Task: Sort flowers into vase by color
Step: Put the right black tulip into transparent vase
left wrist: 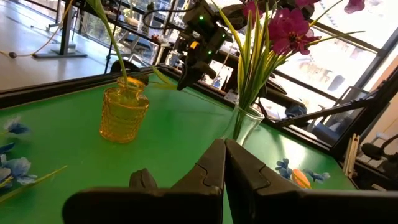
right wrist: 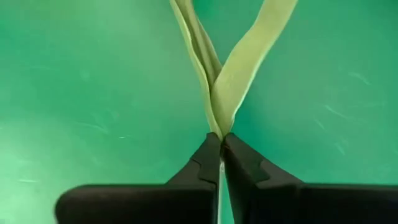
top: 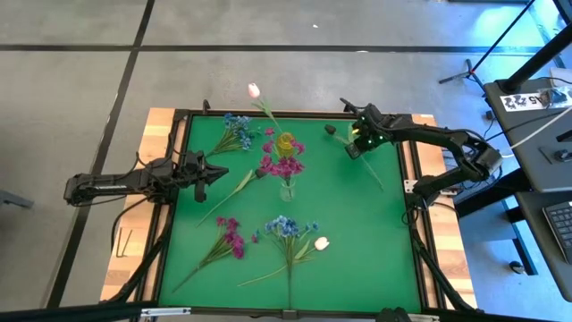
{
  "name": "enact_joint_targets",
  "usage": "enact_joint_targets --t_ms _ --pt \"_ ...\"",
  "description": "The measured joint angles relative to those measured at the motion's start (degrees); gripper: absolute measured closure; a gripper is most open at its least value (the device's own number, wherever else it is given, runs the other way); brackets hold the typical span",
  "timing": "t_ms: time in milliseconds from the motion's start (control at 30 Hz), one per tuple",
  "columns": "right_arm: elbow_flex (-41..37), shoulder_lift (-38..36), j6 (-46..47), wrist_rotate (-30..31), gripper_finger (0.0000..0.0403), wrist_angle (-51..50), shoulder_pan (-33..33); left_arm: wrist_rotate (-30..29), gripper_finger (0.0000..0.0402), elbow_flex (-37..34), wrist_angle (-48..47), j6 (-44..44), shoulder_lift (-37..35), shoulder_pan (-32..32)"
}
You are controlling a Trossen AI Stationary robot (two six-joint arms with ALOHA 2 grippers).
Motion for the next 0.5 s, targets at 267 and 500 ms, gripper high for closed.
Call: enact_joint_targets --t_ms 267,500 --pt "0.0 -6.9 1.4 -11.2 0.0398 4.1 0.0 0.0 0.0401 0.0 0.0 0.0 0.0 0.0" --pt "0.1 -12.8 1.9 -12.2 0.0400 4.7 0.0 0.0 0.0401 0.0 0.0 0.0 0.0 0.0"
